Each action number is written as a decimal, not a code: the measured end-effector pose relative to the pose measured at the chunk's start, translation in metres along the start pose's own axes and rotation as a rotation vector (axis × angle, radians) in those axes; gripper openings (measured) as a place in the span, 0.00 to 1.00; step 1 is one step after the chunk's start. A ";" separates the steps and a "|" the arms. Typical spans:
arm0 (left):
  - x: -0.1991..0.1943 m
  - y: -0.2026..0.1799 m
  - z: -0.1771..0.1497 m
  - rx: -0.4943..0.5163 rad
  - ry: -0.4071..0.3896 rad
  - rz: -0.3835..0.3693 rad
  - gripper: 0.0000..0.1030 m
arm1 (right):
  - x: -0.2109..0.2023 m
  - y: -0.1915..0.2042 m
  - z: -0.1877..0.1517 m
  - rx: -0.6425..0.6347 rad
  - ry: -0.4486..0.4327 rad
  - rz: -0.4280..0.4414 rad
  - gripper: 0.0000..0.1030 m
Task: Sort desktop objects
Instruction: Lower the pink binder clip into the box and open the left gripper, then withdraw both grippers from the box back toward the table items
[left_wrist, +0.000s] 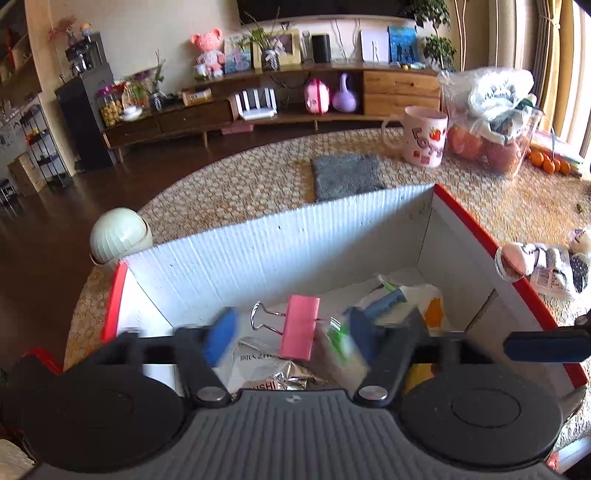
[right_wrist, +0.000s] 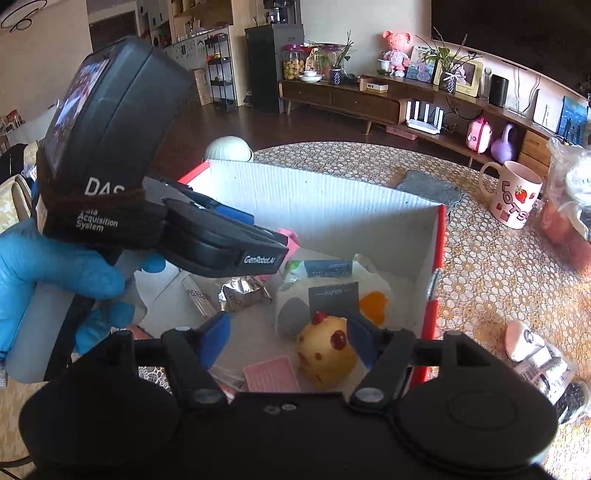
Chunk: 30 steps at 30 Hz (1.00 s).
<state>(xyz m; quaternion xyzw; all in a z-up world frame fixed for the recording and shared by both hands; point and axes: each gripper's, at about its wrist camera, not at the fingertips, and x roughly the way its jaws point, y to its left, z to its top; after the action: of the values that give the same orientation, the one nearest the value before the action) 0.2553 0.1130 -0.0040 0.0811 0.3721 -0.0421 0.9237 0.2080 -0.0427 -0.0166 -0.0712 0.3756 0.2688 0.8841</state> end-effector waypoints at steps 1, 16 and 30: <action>-0.003 0.000 0.000 -0.001 -0.012 0.004 0.77 | -0.004 -0.001 -0.001 0.003 -0.007 0.002 0.70; -0.044 -0.018 -0.006 -0.015 -0.063 -0.016 0.77 | -0.062 -0.021 -0.015 0.040 -0.094 0.016 0.83; -0.093 -0.070 -0.008 0.021 -0.141 -0.113 0.77 | -0.109 -0.056 -0.047 0.103 -0.116 -0.036 0.86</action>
<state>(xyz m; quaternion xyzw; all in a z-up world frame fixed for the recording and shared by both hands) 0.1735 0.0476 0.0464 0.0663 0.3095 -0.1035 0.9429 0.1457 -0.1518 0.0224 -0.0165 0.3357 0.2369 0.9116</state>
